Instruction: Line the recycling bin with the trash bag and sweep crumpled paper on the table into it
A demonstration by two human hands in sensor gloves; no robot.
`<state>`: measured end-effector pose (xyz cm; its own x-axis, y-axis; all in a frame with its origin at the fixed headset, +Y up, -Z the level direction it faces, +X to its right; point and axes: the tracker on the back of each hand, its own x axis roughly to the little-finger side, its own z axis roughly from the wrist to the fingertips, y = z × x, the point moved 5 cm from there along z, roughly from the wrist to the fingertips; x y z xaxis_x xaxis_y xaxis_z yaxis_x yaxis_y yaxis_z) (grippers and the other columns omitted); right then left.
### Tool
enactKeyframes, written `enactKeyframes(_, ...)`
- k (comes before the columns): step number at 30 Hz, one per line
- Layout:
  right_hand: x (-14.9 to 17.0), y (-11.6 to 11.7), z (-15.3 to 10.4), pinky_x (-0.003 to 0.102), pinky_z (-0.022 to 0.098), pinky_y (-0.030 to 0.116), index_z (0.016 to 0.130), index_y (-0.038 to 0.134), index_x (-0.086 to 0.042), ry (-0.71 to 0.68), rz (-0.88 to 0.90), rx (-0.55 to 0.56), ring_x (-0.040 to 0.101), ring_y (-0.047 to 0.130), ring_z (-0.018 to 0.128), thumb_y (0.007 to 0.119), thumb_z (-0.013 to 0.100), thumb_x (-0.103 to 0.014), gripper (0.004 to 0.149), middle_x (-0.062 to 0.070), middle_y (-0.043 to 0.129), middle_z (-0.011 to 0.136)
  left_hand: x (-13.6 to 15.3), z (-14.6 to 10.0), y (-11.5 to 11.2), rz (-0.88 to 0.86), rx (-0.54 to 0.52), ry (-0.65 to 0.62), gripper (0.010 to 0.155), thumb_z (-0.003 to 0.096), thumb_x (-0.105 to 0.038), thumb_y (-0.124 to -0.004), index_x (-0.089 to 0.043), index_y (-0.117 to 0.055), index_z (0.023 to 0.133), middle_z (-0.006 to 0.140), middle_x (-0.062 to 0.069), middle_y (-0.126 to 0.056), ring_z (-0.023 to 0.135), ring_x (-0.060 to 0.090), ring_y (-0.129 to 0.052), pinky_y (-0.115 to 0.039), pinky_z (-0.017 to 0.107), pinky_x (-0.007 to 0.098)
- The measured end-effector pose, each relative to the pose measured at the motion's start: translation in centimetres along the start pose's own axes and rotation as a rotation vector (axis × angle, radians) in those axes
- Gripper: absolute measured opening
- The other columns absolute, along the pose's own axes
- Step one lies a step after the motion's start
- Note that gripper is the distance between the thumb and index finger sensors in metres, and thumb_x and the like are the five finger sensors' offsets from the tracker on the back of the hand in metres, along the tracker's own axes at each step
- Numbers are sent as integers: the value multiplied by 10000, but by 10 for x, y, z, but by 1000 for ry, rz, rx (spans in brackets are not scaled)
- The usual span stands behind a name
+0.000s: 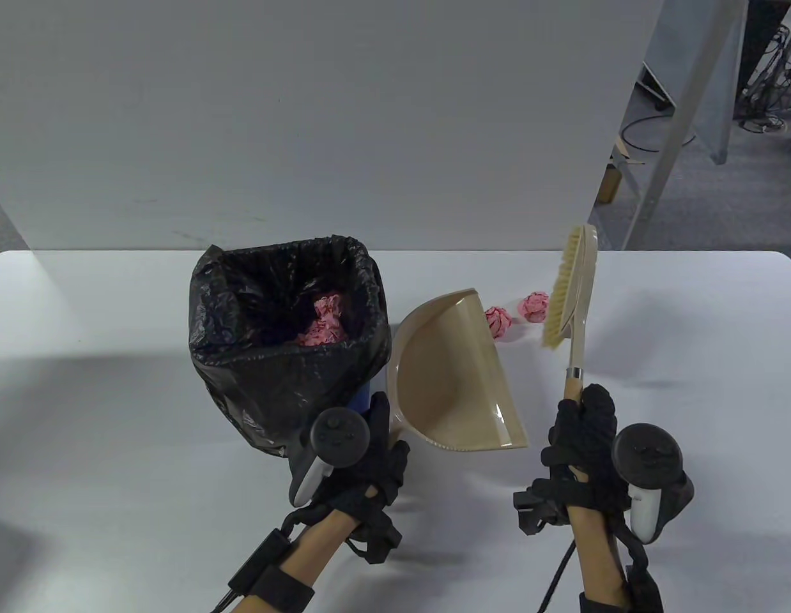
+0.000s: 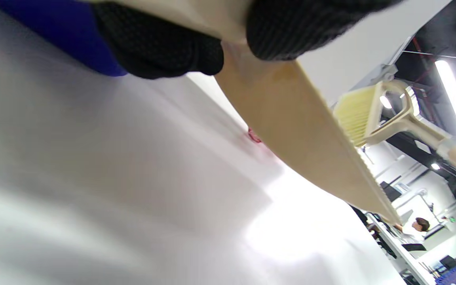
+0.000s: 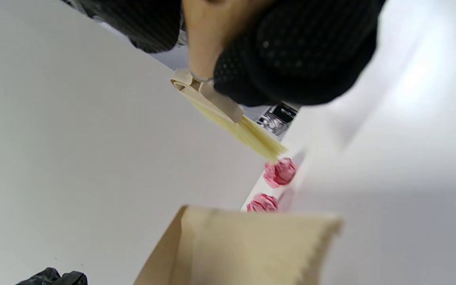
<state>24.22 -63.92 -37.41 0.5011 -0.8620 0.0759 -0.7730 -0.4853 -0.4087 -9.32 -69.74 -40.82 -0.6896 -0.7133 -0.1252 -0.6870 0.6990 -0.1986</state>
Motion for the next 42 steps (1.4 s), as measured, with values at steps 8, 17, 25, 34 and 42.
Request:
enactKeyframes(8, -15, 8, 32, 330, 301, 912, 1076, 360, 11, -83, -316, 88, 296, 912, 567, 619, 631, -300, 602, 264, 629, 958, 11, 7, -5, 46, -9, 85, 808, 562, -258, -743, -14, -221, 1130, 1131, 286, -429, 903, 385, -785, -865, 563, 448)
enactKeyframes(17, 6, 35, 42, 348, 310, 897, 1087, 430, -44, -135, -749, 109, 294, 924, 571, 651, 628, -308, 574, 232, 674, 961, 16, 16, -28, 88, 46, 147, 807, 583, -279, -734, -18, -200, 1129, 1140, 279, -418, 938, 362, -780, -879, 619, 422)
enactKeyframes(25, 2, 65, 39, 354, 312, 896, 1093, 481, -88, -210, -915, 57, 294, 934, 568, 667, 622, -315, 556, 220, 703, 956, 21, 19, -26, 80, 36, 177, 803, 581, -275, -742, -12, -217, 1129, 1138, 287, -428, 942, 372, -783, -877, 631, 432)
enactKeyframes(34, 12, 77, 36, 354, 311, 896, 1094, 486, -95, -220, -964, -48, 294, 934, 567, 666, 620, -317, 553, 216, 706, 955, 30, 20, -33, 44, 81, 213, 813, 567, -266, -749, 0, -219, 1124, 1132, 303, -421, 946, 389, -770, -867, 634, 451)
enactKeyframes(42, 0, 78, 24, 354, 312, 894, 1092, 488, -101, -278, -945, -135, 291, 932, 569, 666, 619, -321, 552, 209, 708, 956, 30, 18, -32, 15, 90, 221, 818, 561, -248, -755, 4, -214, 1120, 1131, 313, -408, 950, 402, -756, -857, 638, 464)
